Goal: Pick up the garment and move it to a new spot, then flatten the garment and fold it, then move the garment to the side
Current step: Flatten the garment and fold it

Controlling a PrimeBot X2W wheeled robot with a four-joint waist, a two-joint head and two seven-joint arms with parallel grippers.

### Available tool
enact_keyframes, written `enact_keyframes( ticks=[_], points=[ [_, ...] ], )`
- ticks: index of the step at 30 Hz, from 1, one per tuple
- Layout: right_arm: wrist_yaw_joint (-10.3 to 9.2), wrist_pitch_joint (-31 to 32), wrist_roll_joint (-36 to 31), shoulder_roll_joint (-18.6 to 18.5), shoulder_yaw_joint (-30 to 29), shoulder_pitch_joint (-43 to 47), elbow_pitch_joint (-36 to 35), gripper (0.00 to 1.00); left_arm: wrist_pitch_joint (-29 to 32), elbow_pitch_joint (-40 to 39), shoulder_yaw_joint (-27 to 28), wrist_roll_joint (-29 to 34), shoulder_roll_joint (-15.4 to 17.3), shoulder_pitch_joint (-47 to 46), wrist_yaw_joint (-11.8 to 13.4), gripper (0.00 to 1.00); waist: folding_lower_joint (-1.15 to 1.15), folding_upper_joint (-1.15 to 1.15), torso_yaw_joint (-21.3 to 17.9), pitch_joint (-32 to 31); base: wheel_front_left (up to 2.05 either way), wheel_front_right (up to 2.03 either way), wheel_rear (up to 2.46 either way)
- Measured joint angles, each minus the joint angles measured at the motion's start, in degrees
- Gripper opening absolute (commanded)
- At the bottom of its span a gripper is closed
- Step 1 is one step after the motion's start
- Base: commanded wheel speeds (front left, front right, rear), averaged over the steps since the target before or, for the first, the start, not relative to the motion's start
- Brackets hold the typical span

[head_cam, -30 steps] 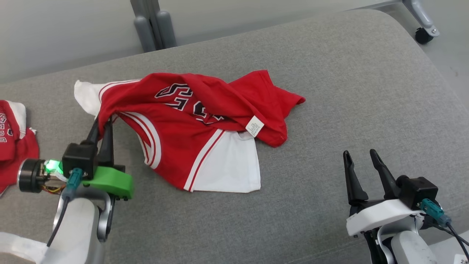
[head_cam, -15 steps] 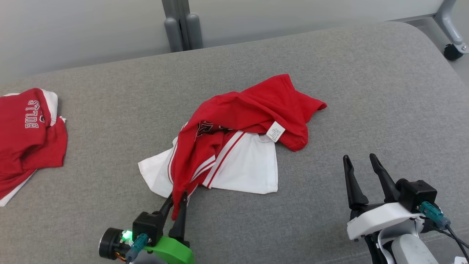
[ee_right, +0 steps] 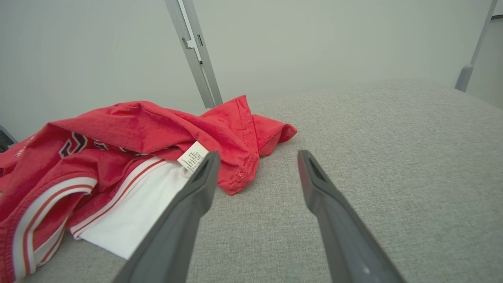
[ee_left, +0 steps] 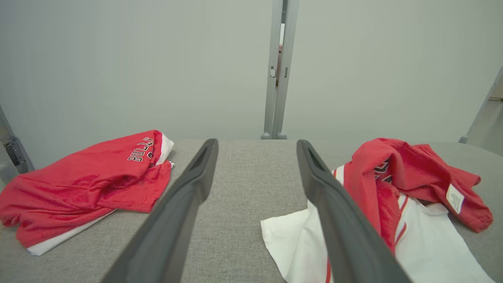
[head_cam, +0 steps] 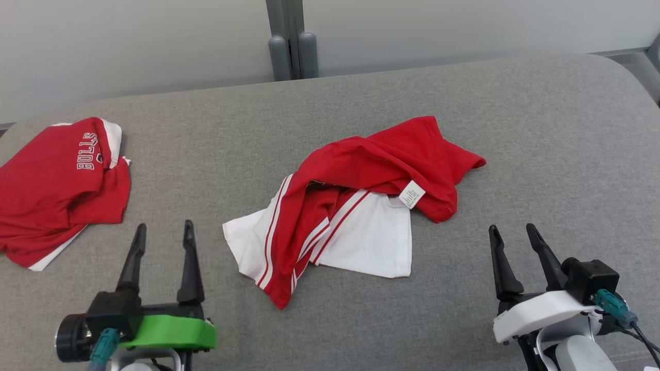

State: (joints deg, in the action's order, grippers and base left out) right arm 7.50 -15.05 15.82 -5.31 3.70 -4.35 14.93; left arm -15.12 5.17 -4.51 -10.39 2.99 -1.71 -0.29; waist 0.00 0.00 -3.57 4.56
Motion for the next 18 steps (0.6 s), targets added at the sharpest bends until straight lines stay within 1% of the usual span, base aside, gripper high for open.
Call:
enact_keyframes(
  ticks=[4, 9, 13, 18],
  points=[
    [0.0, 0.0, 0.01, -0.02, -0.08, 0.08, 0.12, 1.0, -0.01, -0.37, 3.63, 0.73, -0.01, 0.55, 0.26, 1.0, 0.0, 0.0, -0.02, -0.17, 0.0, 0.0, 0.0],
    [0.0, 0.0, 0.11, -0.3, -0.66, 0.27, 0.47, 1.0, -0.01, -0.15, 6.12, 1.99, -0.03, 1.07, -0.68, 1.0, 0.0, 0.0, 0.17, -0.21, 0.0, 0.0, 0.0],
    [0.0, 0.0, 0.12, -0.48, -0.41, -0.04, 1.18, 1.0, 0.0, -0.16, 6.69, 2.41, -0.04, 1.07, -1.22, 1.0, 0.0, 0.0, 0.55, -0.08, 0.0, 0.0, 0.0],
    [0.0, -0.01, 0.3, -2.2, 1.14, -4.55, 2.99, 1.0, -0.01, -0.07, 6.13, 2.48, -0.09, 0.82, -1.98, 1.0, 0.0, 0.0, 1.11, 0.56, 0.0, 0.0, 0.0]
  ],
)
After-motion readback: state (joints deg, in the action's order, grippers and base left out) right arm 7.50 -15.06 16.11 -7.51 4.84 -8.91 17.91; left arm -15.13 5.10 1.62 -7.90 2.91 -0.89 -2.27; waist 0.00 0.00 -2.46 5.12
